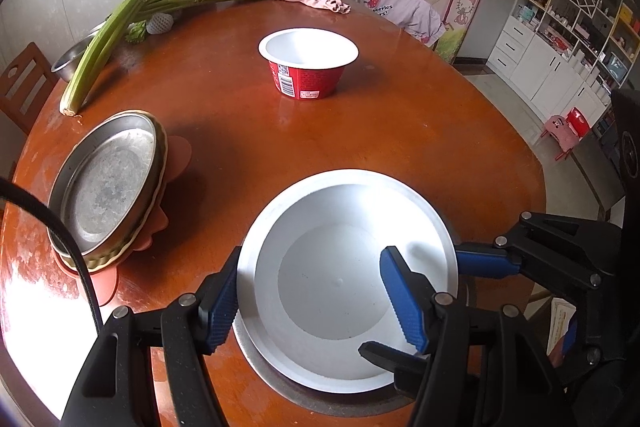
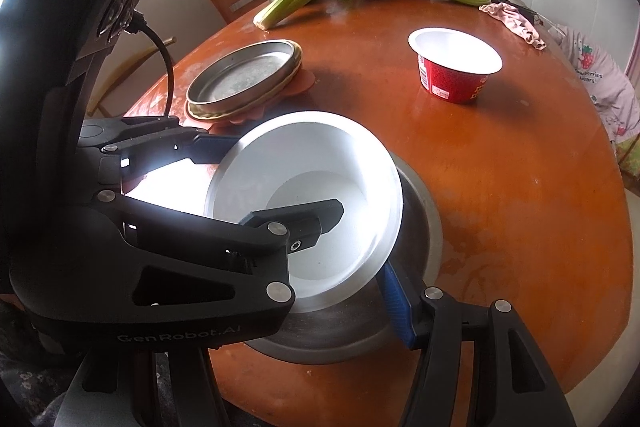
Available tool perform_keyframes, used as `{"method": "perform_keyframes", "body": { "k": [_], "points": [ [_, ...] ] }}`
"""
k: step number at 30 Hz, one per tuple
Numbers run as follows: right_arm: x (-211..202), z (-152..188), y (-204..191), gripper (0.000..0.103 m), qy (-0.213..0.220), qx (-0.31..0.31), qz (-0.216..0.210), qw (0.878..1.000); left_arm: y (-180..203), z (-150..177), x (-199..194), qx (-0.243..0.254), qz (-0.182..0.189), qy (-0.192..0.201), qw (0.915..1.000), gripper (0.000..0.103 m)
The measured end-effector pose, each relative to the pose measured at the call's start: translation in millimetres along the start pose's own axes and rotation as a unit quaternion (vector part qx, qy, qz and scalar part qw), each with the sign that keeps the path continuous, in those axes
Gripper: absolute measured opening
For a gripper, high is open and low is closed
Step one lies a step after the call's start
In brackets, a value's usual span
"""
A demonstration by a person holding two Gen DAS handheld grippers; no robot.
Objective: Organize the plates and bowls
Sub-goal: 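Lower the white bowl into the steel bowl and open the right tool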
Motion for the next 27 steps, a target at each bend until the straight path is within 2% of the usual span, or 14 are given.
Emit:
{"method": "perform_keyframes", "body": {
  "k": [27],
  "points": [
    [-5.5, -1.6, 16.2, 0.063, 0.012, 0.017, 0.009, 1.0, -8.4, -6.1, -7.8, -0.009, -0.009, 0.013, 0.9998, 0.066]
  ]
}}
Point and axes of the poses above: each gripper's, at about its wrist camera, not at the fingertips, and x roughly the way its jaws point, y to its right, z to its underside, the point moved 8 cm from there along x, roughly the way its jaws point, and after that the axes turned 1 degree about -y, right-handed, at the moved point
